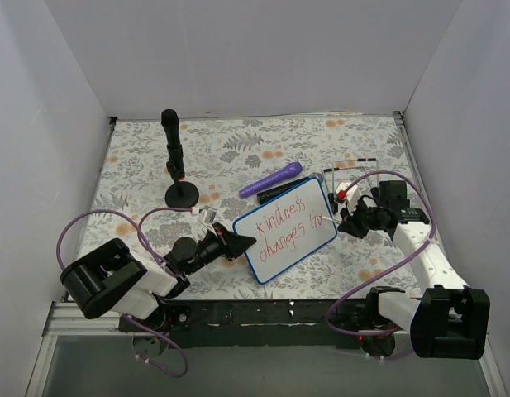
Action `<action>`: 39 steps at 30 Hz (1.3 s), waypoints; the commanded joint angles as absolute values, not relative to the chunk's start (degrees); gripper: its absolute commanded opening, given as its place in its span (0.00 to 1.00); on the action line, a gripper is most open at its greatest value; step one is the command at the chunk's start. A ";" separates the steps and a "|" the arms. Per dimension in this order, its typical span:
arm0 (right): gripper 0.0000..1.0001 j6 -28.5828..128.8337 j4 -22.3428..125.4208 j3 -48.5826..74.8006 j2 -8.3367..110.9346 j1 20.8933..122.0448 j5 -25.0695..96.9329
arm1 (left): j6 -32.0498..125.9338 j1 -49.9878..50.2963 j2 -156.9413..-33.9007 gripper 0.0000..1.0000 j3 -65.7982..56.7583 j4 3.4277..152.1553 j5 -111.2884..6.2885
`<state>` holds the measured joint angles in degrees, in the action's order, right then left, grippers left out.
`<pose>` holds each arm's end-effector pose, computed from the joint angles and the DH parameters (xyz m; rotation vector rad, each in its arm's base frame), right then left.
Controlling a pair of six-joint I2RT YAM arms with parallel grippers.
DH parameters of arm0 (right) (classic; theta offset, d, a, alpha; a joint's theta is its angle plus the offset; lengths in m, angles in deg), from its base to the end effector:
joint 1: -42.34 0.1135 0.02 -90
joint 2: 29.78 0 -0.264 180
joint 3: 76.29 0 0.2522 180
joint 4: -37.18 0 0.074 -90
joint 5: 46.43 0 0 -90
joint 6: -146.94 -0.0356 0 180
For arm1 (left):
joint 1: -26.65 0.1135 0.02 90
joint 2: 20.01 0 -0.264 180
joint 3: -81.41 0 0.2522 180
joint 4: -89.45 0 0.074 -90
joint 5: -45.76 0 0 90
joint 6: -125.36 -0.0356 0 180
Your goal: Write a sentence on the whiteboard
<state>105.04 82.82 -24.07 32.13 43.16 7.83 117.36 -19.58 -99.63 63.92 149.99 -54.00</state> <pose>0.2025 0.0237 0.2193 -1.1746 2.0177 0.3954 0.1336 -0.1481 0.1472 -0.4439 1.9019 -1.7756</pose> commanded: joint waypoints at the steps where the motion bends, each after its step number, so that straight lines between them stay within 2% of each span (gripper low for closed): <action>1: 0.01 104.14 81.00 -24.20 32.18 42.96 9.29 | 116.40 -19.40 -98.59 0.00 64.66 151.01 -55.14; 24: 0.01 103.87 80.83 -22.71 37.45 43.05 11.67 | 116.31 -19.23 -99.82 0.00 64.22 151.80 -56.02; 39: 0.01 99.04 75.64 -21.92 35.61 43.04 15.71 | 116.31 -19.05 -100.35 0.00 64.22 152.24 -56.54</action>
